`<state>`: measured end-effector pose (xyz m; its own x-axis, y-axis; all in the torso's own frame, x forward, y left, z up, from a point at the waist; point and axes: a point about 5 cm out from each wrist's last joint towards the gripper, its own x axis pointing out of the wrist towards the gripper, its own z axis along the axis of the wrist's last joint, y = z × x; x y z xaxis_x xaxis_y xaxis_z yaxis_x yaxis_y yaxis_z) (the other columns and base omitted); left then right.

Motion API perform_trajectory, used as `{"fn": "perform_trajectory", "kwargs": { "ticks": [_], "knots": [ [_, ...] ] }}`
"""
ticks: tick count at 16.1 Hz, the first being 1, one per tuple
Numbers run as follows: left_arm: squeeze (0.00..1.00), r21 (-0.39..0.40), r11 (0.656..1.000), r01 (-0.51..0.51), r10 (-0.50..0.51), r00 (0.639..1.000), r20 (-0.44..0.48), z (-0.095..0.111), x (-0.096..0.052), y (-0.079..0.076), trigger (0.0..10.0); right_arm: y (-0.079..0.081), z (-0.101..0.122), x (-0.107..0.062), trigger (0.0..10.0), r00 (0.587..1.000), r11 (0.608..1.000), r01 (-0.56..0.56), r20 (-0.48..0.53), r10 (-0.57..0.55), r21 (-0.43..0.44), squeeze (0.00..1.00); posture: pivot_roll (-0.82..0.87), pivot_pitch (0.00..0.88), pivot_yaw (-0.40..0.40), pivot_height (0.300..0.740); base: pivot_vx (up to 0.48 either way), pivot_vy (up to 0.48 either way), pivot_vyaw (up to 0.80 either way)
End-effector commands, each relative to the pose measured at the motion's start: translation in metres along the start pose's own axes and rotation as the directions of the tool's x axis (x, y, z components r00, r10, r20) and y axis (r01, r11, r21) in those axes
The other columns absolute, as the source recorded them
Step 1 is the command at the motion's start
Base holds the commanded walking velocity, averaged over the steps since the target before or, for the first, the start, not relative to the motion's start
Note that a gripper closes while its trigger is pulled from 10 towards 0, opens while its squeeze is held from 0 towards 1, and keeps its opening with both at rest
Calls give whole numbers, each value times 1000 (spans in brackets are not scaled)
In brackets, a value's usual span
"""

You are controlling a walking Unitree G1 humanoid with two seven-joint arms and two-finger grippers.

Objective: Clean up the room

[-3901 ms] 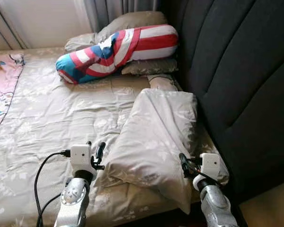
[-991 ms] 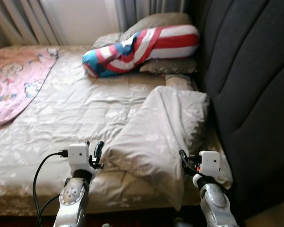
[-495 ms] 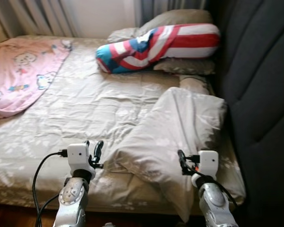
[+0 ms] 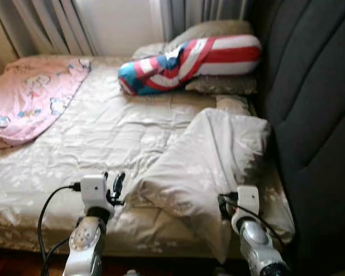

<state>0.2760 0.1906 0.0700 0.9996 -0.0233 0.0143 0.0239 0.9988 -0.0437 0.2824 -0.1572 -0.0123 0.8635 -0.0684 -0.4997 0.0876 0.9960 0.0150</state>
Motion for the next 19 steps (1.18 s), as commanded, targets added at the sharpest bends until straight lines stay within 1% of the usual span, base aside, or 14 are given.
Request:
{"fn": "perform_trajectory", "kwargs": {
  "ticks": [1, 2, 3, 5, 6, 7, 8, 10, 11, 13, 16, 17, 18, 19],
  "knots": [
    [0, 13, 1000, -3, 3, 1000, -1, 4, -1, 5, 10000, -1, 9, 5, 10000, 999, 998, 42, -13, -42, 56, 1000, 52, 85, 27, 666, 0, 0, 0],
    [0, 13, 1000, -4, 3, 1000, 3, 7, -2, 8, 10000, -2, 10, 7, 10000, 997, 994, 66, -49, -62, 91, 1000, 56, 100, 33, 666, 0, 0, 0],
    [0, 17, 1000, -2, 2, 1000, 4, 8, -4, 11, 10000, -1, 9, 8, 10000, 995, 993, 68, -79, -60, 100, 1000, 68, 112, 39, 666, 0, 0, 0],
    [0, 25, 1000, -7, 7, 1000, 4, 10, -8, 16, 10000, 4, 16, 10, 10000, 998, 995, 33, -55, -28, 95, 1000, 85, 125, 47, 666, 0, 0, 0],
    [0, 32, 999, -21, 21, 1000, 16, 17, -11, 21, 10000, 6, 21, 12, 10000, 999, 994, 21, -38, -17, 107, 1000, 116, 141, 59, 666, 0, 0, 0],
    [0, 31, 999, -23, 23, 1000, 17, 18, -12, 22, 10000, 6, 21, 12, 10000, 999, 994, 28, -44, -23, 103, 1000, 116, 141, 59, 666, 0, 0, 0],
    [0, 32, 999, -20, 20, 1000, 23, 21, -12, 22, 10000, 5, 22, 13, 10000, 998, 992, 44, -55, -37, 120, 1000, 123, 146, 64, 666, 0, 0, 0],
    [0, 28, 1000, -2, 1, 999, 33, 31, -11, 22, 10000, 4, 26, 14, 10000, 996, 989, 75, -65, -66, 131, 1000, 142, 174, 79, 666, 0, 0, 0],
    [0, 27, 1000, 2, -3, 999, 35, 33, -11, 22, 10000, 3, 27, 15, 10000, 995, 988, 82, -67, -74, 133, 1000, 143, 178, 80, 666, 0, 0, 0],
    [0, 26, 1000, 15, -16, 999, 36, 40, -11, 23, 10000, -1, 29, 15, 10000, 993, 985, 105, -73, -95, 137, 0, 150, 206, 83, 666, 0, 0, 0],
    [0, 0, 1000, 6, -6, 999, 54, 51, -14, 24, 10000, -2, 31, 16, 10000, 993, 982, 100, -79, -89, 159, 0, 168, 241, 82, 666, 0, 0, 0],
    [0, -7, 1000, 3, -3, 998, 60, 55, -15, 24, 10000, 0, 29, 16, 10000, 992, 983, 85, -104, -69, 164, 0, 170, 249, 81, 666, 0, 0, 0],
    [0, -8, 1000, 2, -1, 998, 57, 58, -16, 25, 10000, 3, 26, 16, 10000, 990, 989, 69, -132, -52, 131, 0, 179, 260, 81, 666, 0, 0, 0],
    [0, -6, 1000, -3, 3, 998, 57, 61, -17, 27, 10000, 6, 25, 16, 10000, 989, 988, 48, -148, -26, 148, 0, 188, 266, 79, 666, 0, 0, 0]
  ]
}}
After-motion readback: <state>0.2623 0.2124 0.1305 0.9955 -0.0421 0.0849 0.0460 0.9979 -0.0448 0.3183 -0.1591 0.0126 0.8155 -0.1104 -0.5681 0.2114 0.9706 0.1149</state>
